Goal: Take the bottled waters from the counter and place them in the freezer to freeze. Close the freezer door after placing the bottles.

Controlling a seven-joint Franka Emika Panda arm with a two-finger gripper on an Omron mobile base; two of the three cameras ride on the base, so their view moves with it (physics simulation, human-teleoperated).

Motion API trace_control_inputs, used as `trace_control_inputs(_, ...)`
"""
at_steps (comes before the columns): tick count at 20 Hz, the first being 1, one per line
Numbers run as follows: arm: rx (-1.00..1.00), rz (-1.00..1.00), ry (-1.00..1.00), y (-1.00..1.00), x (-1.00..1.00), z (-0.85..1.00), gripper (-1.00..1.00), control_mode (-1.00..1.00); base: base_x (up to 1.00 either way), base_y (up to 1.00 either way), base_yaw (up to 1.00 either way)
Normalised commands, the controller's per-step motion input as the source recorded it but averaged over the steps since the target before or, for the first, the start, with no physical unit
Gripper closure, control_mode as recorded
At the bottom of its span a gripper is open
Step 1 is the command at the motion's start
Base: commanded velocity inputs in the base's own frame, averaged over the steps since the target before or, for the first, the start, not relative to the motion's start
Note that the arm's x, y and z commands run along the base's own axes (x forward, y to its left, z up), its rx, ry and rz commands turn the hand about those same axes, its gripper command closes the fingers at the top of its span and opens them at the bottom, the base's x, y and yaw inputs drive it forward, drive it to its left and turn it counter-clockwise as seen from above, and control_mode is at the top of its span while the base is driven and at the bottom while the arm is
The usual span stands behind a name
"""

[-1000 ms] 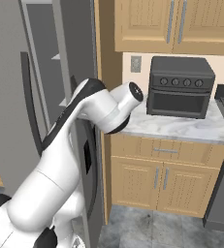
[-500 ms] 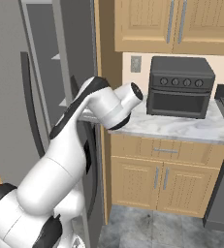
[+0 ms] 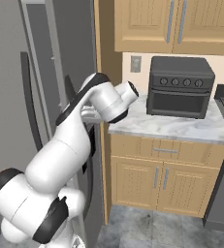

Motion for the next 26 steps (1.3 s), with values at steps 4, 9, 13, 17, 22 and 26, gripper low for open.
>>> trace_control_inputs(4,0.0,0.17,0.0,0.38,0.11,-0.11,-1.0,-1.0,0.0,0.0,0.0)
trace_control_inputs(9,0.0,0.02,0.0,0.5,0.04,0.0,-1.0,-1.0,0.0,0.0,0.0)
trace_control_inputs(13,-0.02,-0.08,0.0,0.53,0.0,0.0,-1.0,-1.0,0.0,0.0,0.0)
trace_control_inputs(17,-0.01,-0.14,0.0,0.47,0.01,0.0,-1.0,-1.0,0.0,0.0,0.0)
trace_control_inputs(22,-0.02,-0.18,0.0,0.41,0.18,0.0,-1.0,-1.0,0.0,0.0,0.0)
trace_control_inputs(26,-0.01,-0.22,0.0,0.39,0.25,0.0,-1.0,-1.0,0.0,0.0,0.0)
